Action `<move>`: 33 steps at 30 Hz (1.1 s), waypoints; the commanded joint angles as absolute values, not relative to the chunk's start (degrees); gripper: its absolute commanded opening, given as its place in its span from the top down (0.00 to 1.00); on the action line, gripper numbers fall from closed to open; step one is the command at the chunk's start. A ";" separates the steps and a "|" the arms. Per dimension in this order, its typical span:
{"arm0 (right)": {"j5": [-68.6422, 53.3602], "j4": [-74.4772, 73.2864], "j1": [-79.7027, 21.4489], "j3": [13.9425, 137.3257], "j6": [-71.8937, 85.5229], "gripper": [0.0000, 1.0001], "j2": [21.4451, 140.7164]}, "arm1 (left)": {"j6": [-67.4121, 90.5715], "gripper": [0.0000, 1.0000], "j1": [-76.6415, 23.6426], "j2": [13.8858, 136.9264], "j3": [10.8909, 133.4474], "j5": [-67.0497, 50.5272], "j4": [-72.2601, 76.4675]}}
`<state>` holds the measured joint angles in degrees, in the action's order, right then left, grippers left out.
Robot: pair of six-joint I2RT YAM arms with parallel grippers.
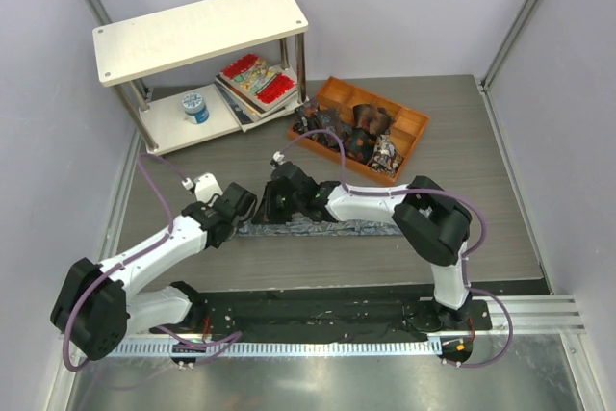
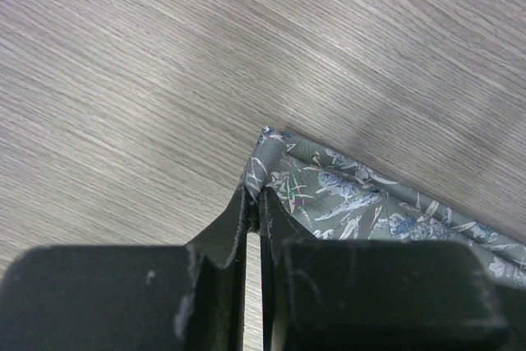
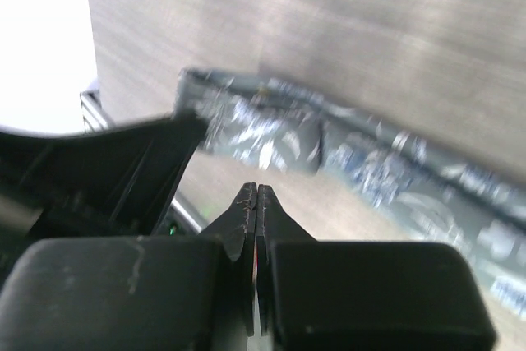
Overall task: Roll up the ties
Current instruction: Roll the tie at the center of the board.
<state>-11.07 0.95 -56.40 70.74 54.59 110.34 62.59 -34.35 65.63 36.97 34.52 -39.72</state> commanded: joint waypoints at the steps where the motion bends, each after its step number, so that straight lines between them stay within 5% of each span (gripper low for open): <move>1: -11.07 5.00 -55.55 74.00 56.07 0.99 113.37 | 63.11 1.00 -34.01 65.48 38.67 36.83 -40.34; 33: -16.08 14.24 -56.25 75.50 60.82 0.99 120.59 | 58.89 1.00 -38.58 66.00 46.40 30.06 -39.29</move>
